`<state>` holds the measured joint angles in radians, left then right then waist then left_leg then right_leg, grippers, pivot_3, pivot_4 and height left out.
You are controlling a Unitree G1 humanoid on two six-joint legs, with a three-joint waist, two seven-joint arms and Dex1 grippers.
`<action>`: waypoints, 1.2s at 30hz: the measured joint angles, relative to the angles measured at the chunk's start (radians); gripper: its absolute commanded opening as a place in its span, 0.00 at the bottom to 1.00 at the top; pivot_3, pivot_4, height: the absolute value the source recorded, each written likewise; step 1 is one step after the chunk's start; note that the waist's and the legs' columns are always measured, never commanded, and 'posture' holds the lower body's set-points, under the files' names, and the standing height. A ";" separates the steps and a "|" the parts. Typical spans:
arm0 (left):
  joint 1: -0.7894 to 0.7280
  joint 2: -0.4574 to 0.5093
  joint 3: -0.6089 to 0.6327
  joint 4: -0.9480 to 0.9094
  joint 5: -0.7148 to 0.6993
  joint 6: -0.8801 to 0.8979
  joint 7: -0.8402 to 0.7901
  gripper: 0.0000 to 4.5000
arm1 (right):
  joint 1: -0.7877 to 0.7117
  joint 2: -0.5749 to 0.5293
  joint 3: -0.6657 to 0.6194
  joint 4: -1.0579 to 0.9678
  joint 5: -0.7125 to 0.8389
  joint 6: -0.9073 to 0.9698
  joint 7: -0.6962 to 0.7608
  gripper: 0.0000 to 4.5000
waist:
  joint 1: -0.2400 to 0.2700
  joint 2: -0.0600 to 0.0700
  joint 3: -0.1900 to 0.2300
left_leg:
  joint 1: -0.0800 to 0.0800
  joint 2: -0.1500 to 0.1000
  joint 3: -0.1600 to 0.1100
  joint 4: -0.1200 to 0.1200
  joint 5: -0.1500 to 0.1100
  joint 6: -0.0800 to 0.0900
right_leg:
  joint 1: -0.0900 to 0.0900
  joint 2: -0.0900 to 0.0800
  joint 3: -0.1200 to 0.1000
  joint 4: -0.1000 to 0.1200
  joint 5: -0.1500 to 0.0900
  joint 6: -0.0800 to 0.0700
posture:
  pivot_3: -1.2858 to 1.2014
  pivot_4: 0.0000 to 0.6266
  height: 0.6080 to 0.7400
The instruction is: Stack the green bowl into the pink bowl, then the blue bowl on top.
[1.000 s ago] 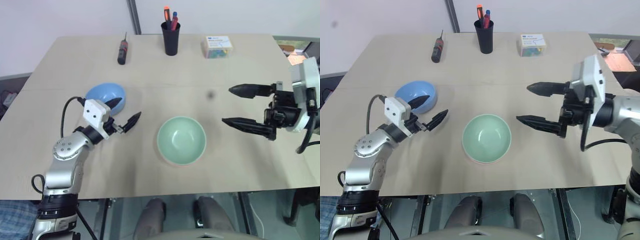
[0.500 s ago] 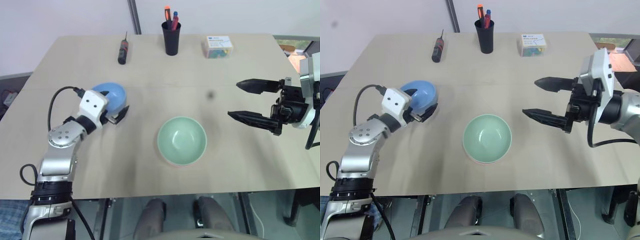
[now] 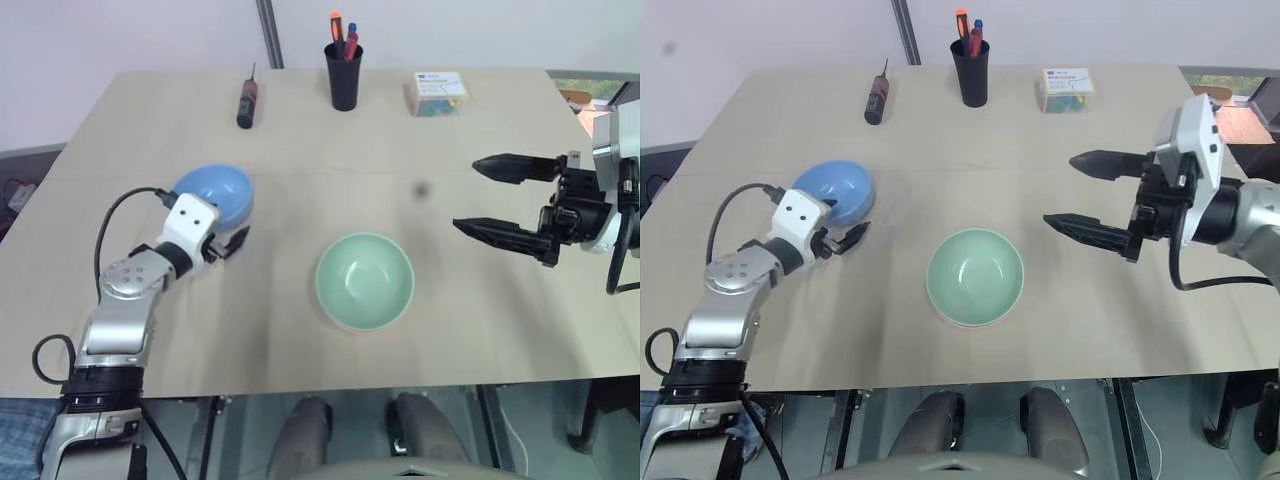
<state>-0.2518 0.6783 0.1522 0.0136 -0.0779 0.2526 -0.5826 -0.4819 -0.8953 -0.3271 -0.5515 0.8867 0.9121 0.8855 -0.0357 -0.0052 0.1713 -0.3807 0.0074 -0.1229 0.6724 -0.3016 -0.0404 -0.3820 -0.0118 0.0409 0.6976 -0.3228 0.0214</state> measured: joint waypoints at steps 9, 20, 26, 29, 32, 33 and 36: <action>-0.001 -0.007 -0.007 0.000 0.016 -0.008 0.016 0.01 | 0.004 -0.012 0.007 0.003 0.001 -0.018 -0.002 1.00 | 0.001 0.000 0.000 | 0.000 0.000 0.000 0.000 0.000 0.000 | 0.000 0.000 0.000 0.000 0.000 0.000 | 0.52 0.24 1.00; -0.059 -0.035 -0.014 0.003 -0.042 -0.027 -0.050 0.01 | 0.022 -0.021 0.009 0.003 0.014 -0.021 -0.020 1.00 | 0.004 0.000 0.000 | -0.001 0.000 0.000 0.001 0.000 0.000 | 0.000 0.000 -0.001 0.000 0.000 0.000 | 0.52 0.24 1.00; -0.127 -0.048 -0.066 -0.077 -0.125 -0.056 -0.182 0.01 | 0.027 -0.026 0.011 0.003 0.013 -0.029 -0.022 1.00 | 0.002 0.000 0.000 | -0.001 0.000 0.000 0.001 0.002 -0.003 | 0.000 0.000 0.000 0.000 0.000 0.000 | 0.52 0.24 1.00; -0.152 -0.058 -0.101 -0.130 -0.155 -0.060 -0.227 0.01 | 0.033 -0.026 0.013 0.002 0.014 -0.034 -0.024 1.00 | 0.001 0.000 0.000 | -0.001 0.000 0.000 0.001 0.002 -0.003 | 0.000 0.000 0.000 0.000 0.000 0.000 | 0.52 0.24 1.00; -0.179 -0.065 -0.132 -0.203 -0.196 -0.063 -0.275 0.01 | 0.039 -0.027 0.014 0.001 0.014 -0.045 -0.025 1.00 | 0.001 0.000 0.000 | -0.001 0.000 0.000 0.001 0.002 -0.003 | 0.000 0.001 0.000 0.000 0.000 0.000 | 0.52 0.24 1.00; -0.182 -0.066 -0.135 -0.215 -0.203 -0.063 -0.282 0.01 | 0.042 -0.027 0.014 0.001 0.014 -0.045 -0.025 1.00 | 0.001 0.000 0.000 | -0.001 0.000 0.001 0.001 0.002 -0.003 | 0.000 0.001 0.000 0.000 0.000 0.000 | 0.52 0.24 1.00; -0.197 -0.077 -0.154 -0.263 -0.256 -0.052 -0.323 0.01 | 0.055 -0.027 0.014 0.000 0.015 -0.047 -0.025 1.00 | 0.000 0.000 0.000 | -0.001 0.000 0.001 0.001 0.002 -0.003 | 0.000 0.002 0.000 0.000 0.000 0.000 | 0.52 0.24 1.00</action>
<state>-0.4492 0.6016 -0.0019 -0.2490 -0.3337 0.2004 -0.9052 -0.4267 -0.9222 -0.3131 -0.5514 0.9012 0.8656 0.8600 -0.0352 -0.0055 0.1715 -0.3815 0.0073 -0.1223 0.6733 -0.2998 -0.0435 -0.3818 -0.0098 0.0409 0.6979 -0.3228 0.0214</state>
